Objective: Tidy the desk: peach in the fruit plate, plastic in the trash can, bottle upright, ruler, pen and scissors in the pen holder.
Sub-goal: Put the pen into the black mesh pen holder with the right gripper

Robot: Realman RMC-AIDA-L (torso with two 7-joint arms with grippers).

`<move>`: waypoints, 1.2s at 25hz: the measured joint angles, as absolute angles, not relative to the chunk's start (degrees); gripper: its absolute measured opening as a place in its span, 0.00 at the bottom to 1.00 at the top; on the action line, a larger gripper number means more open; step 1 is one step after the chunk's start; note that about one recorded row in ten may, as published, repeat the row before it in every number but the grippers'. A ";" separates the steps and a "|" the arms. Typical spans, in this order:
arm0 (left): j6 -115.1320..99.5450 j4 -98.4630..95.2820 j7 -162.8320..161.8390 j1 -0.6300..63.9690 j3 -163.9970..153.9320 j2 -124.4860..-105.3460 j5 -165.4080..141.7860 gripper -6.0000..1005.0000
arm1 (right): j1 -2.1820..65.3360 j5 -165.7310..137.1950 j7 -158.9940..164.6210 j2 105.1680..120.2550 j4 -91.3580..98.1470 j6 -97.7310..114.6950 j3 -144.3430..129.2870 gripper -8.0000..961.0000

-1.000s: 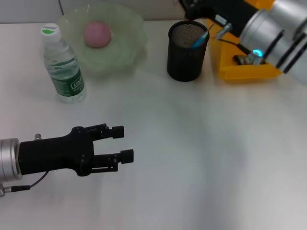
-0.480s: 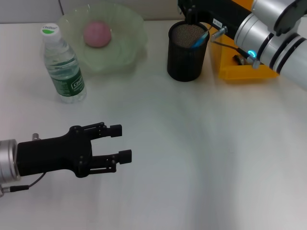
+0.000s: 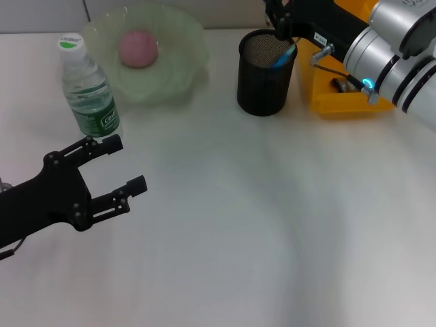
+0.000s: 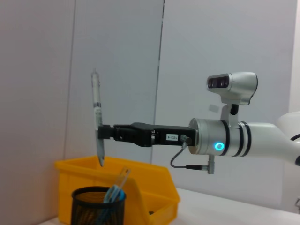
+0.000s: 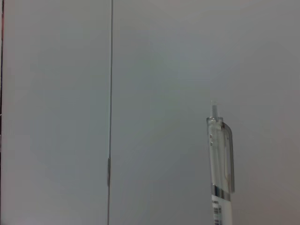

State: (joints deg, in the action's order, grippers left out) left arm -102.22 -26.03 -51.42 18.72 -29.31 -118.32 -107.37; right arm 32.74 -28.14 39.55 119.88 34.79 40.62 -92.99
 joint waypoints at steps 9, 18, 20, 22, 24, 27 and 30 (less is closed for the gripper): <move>-101.51 -20.24 -41.16 18.33 -26.68 -118.39 -106.55 0.80 | 32.97 -28.12 39.65 119.84 35.56 37.83 -93.55 0.15; -101.41 -20.06 -41.56 18.35 -26.22 -118.32 -106.52 0.80 | 32.67 -28.38 40.35 119.89 36.02 36.59 -94.03 0.15; -101.41 -20.04 -41.57 18.29 -25.92 -118.31 -106.52 0.80 | 32.73 -28.45 40.45 119.89 35.91 35.74 -94.60 0.15; -101.53 -20.04 -41.74 18.22 -25.88 -118.27 -106.52 0.80 | 32.94 -28.41 40.46 119.89 35.76 35.15 -95.00 0.15; -101.53 -20.04 -41.74 18.22 -25.88 -118.27 -106.52 0.80 | 32.98 -28.29 40.47 119.89 35.72 35.14 -95.13 0.16; -101.70 -20.04 -42.15 18.21 -25.82 -118.16 -106.52 0.80 | 32.75 -28.21 40.49 119.88 35.70 35.55 -95.15 0.16; -101.74 -20.04 -42.19 18.15 -25.77 -118.13 -106.52 0.80 | 32.54 -28.16 40.55 119.89 35.68 35.60 -95.17 0.18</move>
